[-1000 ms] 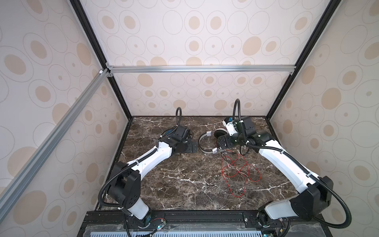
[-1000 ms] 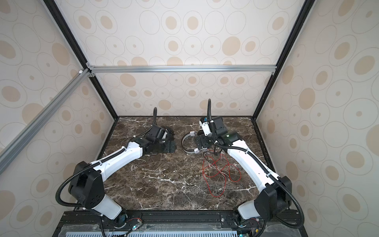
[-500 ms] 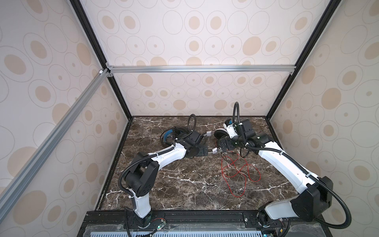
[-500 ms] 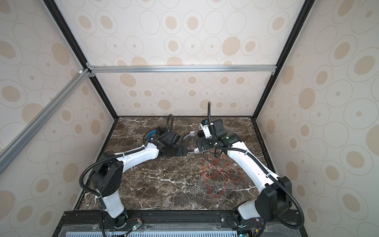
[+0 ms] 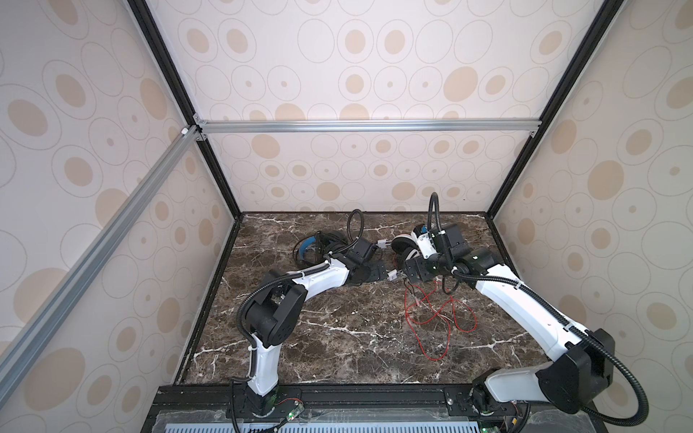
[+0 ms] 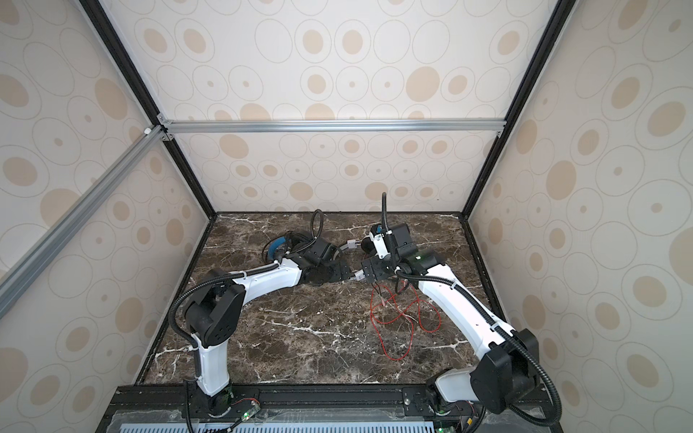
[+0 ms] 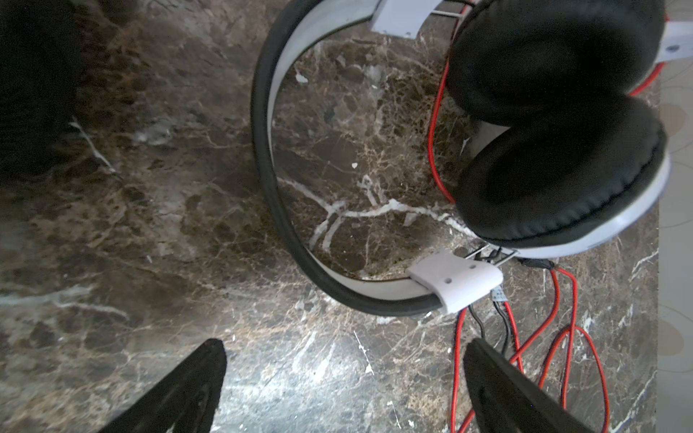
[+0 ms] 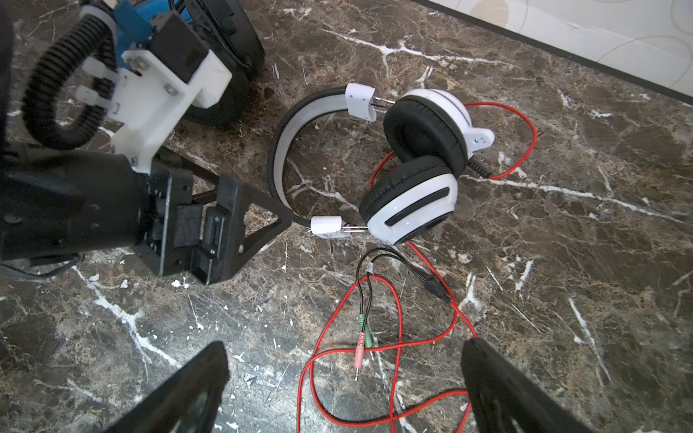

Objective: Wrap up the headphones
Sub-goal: 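Move the left gripper to the white headphones' headband and lower onto it, then grasp the white headband with the left gripper and lift the white headphones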

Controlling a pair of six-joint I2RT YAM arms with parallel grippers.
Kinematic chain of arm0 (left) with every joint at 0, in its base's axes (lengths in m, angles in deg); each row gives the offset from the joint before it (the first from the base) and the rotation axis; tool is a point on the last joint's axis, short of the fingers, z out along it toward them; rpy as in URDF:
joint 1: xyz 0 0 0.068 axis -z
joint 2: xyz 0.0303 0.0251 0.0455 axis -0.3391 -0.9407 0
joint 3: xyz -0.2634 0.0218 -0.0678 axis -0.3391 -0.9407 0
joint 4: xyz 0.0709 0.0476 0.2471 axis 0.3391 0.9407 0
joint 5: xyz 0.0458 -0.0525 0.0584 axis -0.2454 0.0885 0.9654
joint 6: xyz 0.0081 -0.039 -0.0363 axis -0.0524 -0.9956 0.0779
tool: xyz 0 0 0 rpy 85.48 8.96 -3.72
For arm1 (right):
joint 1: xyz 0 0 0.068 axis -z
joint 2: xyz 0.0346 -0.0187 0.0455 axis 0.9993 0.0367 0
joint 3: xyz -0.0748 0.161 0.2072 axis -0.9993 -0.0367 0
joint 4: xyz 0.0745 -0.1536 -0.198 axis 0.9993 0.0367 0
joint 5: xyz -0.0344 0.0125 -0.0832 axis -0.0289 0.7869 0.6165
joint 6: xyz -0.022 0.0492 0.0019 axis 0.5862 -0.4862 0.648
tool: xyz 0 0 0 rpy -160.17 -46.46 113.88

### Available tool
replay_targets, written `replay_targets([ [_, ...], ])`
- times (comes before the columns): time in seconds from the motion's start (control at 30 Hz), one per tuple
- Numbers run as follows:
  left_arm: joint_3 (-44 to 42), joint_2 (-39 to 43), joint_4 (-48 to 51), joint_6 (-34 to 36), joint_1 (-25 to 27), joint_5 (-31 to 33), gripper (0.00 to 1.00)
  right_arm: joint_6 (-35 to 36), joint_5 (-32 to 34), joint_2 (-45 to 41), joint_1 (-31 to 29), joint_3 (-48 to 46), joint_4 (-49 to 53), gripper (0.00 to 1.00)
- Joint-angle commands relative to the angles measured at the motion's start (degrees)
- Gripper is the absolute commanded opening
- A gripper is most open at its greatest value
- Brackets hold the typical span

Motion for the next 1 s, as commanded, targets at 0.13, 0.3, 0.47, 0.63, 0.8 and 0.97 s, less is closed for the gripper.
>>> replay_targets([
  [0.13,5.6,-4.6,-1.9,-2.2,0.4,0.8,0.96,-0.7,0.8,-3.0,0.3,-1.0,1.1,1.0],
  [0.3,8.3,-7.6,-1.8,-2.8,0.5,0.8,0.9,-0.8,1.0,-3.4,0.3,-1.3,1.5,1.0],
  [0.47,9.5,-9.4,-2.3,-2.7,0.7,-0.2,0.7,-1.0,1.5,-3.7,0.2,-1.7,1.3,1.0],
  [0.63,9.1,-9.7,-2.4,-2.8,0.7,-0.2,0.56,-1.1,1.6,-3.6,0.2,-1.9,1.1,1.0],
  [0.8,9.2,-10.0,-2.1,-3.0,0.8,-0.2,0.43,-1.1,1.8,-3.6,0.3,-1.9,0.7,1.0],
  [0.97,9.8,-10.5,-1.5,-2.8,1.1,0.3,0.42,-1.1,1.8,-4.0,0.3,-2.4,0.5,1.0],
])
